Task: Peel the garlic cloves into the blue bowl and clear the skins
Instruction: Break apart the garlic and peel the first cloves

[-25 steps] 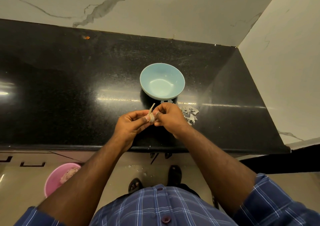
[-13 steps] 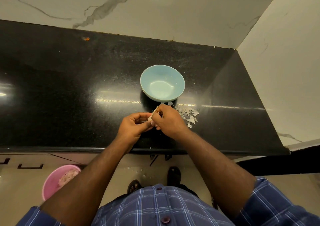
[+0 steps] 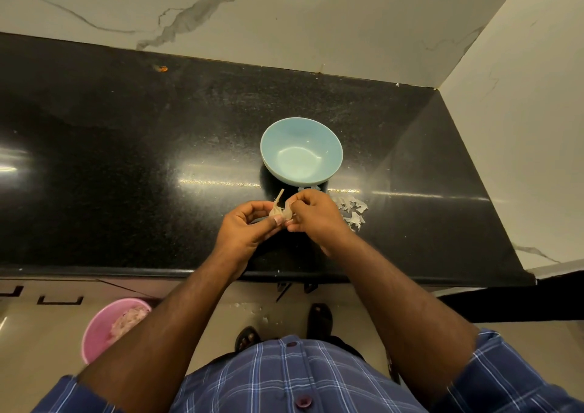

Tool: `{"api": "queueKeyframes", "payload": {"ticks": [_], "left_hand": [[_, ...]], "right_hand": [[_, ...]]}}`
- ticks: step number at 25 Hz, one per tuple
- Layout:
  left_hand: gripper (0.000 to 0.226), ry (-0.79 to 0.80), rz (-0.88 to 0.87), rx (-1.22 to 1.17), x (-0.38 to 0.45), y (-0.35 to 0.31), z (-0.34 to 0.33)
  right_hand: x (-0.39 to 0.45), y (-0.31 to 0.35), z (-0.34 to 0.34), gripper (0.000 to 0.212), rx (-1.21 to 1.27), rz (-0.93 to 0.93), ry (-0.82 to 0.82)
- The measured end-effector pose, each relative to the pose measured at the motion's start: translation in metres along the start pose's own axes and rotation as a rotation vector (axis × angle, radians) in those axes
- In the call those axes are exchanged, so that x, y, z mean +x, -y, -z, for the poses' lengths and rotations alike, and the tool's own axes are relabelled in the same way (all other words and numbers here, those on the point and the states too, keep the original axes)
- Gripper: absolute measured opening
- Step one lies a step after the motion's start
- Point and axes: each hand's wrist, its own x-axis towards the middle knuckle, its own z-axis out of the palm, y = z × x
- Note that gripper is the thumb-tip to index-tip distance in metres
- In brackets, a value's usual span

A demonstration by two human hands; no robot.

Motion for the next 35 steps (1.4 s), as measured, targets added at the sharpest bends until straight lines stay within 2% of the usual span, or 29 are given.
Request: {"api": "queueKeyframes", "payload": {"ticks": [3, 8, 13, 17, 23, 28, 31, 35], "left_hand": [[0.027, 0.041, 0.002, 0.017, 0.001, -0.002, 0.001], [0.023, 0.006, 0.092, -0.11, 0.003, -0.005, 0.0], [0.02, -0.017, 0.147, -0.123, 0.008, -0.006, 0.002], [0.02, -0.003, 0.133, -0.053, 0.007, -0.006, -0.001], [0.011, -0.013, 0.124, -0.051, 0.013, -0.017, -0.006], [0.012, -0.009, 0.169, -0.072, 0.016, -0.016, -0.005], [0.008, -0.067, 0.178, -0.06, 0.015, -0.013, -0.004], [0.006, -0.112, 0.204, -0.094, 0.016, -0.015, 0.003]], "right_hand": [[-0.002, -0.002, 0.004, 0.008, 0.164, -0.045, 0.083], [-0.004, -0.004, 0.008, 0.012, 0.277, -0.035, 0.015], [-0.005, -0.005, 0.01, 0.022, 0.232, -0.05, 0.07], [-0.006, -0.005, 0.01, 0.018, 0.195, -0.038, 0.077], [-0.009, -0.002, 0.009, 0.012, 0.104, 0.093, 0.107], [-0.002, -0.005, 0.011, 0.012, 0.178, 0.005, 0.124], [0.005, -0.01, 0.012, 0.01, 0.069, 0.04, 0.021], [0.009, -0.018, 0.011, 0.022, -0.143, 0.06, 0.018]]}}
